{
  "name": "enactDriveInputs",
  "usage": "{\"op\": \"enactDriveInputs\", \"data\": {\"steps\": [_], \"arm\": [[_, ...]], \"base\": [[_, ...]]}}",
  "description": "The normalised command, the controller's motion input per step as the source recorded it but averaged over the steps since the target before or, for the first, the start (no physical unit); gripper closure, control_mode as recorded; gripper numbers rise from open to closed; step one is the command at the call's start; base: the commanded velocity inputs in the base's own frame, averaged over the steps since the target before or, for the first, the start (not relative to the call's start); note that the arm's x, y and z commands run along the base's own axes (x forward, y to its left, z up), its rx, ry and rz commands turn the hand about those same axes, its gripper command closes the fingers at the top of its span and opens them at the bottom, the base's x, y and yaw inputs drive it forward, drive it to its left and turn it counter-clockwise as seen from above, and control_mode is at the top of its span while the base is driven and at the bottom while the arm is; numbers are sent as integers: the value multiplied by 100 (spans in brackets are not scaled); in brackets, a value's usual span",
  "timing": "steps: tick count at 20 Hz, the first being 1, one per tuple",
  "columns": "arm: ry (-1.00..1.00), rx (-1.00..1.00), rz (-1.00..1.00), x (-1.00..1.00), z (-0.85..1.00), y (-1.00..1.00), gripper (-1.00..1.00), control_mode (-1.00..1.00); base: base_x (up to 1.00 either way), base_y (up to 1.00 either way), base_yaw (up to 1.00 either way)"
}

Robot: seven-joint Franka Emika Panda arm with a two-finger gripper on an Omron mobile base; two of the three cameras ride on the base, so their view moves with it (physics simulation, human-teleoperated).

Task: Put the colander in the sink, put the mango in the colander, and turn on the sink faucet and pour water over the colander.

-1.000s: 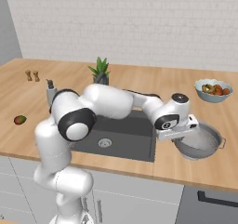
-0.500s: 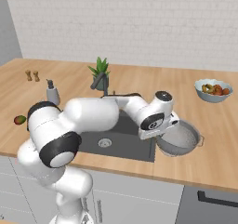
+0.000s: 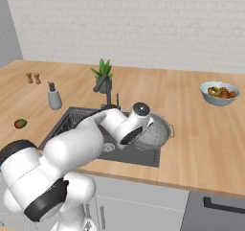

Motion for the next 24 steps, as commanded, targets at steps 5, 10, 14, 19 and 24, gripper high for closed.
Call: {"op": "enactDriveInputs", "data": {"steps": [5,10,14,19,24], "arm": [[-19,-3,40,37,0,67,100,-100],[-7,-12,36,55,-5,25,100,-100],[1,-16,31,53,-22,0,100,-100],[1,-18,33,31,-18,0,100,-100],[0,-9,38,8,-24,8,100,-100]], "base": [[0,0,0],[0,0,0],[0,0,0],[0,0,0],[0,0,0]]}}
